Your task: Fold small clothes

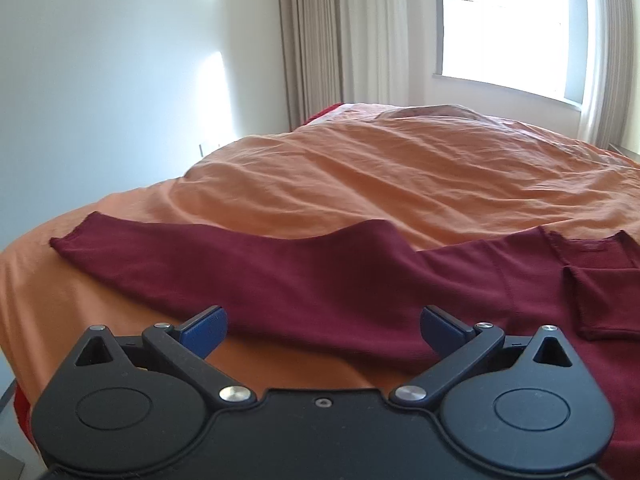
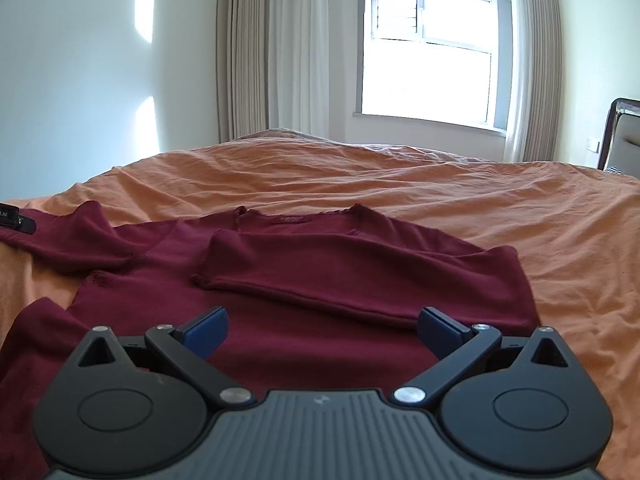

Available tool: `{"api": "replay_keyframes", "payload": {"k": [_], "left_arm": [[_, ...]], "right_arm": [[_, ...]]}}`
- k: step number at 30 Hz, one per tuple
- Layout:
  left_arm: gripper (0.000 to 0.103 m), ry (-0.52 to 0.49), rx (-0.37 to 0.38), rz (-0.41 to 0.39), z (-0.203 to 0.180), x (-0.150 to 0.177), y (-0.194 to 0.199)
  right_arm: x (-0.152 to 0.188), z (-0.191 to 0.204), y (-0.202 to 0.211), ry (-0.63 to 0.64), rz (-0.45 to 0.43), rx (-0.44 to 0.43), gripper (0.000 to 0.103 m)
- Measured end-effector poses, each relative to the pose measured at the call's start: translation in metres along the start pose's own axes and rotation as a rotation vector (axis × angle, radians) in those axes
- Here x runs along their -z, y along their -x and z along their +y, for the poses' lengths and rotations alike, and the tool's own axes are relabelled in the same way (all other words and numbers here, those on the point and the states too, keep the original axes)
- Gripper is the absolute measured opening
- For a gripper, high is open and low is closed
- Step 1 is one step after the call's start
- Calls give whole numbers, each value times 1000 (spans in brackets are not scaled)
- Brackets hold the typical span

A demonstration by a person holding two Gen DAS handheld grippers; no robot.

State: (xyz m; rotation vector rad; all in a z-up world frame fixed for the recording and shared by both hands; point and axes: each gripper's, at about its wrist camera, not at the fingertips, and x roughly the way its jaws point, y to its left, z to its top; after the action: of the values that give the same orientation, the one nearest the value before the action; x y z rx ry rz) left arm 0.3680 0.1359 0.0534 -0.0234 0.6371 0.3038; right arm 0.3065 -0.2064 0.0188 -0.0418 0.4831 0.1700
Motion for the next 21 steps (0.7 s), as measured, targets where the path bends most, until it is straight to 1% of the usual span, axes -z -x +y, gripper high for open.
{"api": "replay_keyframes", "payload": {"k": [4,7,10,12,14,16,18,19,21], "left_arm": [[103,19,-6,-18,46,7,-6],[103,74,-2,-10,77,3,-18],[102,150,-43,-8,104,0,-31],[102,196,-97,-35,118,0,-35],[102,233,-107,-71,126,0,-36],[99,268,-111,-94,132,-1,-38],[90,307,-137,-118,135,-2,-37],[86,330,-147,-127,136,-2,-37],[72,380,-169,-146,140,-3,-36]], "right_arm": [[20,18,-12,4,19,-3,103],[30,27,-24,22,48,11,103],[36,30,-30,35,61,40,103],[40,30,-32,38,70,42,103],[44,30,-34,38,83,36,103],[45,29,-37,32,89,30,103],[46,27,-37,22,90,22,103],[46,27,-37,17,89,19,103],[46,26,-37,10,88,14,103]]}}
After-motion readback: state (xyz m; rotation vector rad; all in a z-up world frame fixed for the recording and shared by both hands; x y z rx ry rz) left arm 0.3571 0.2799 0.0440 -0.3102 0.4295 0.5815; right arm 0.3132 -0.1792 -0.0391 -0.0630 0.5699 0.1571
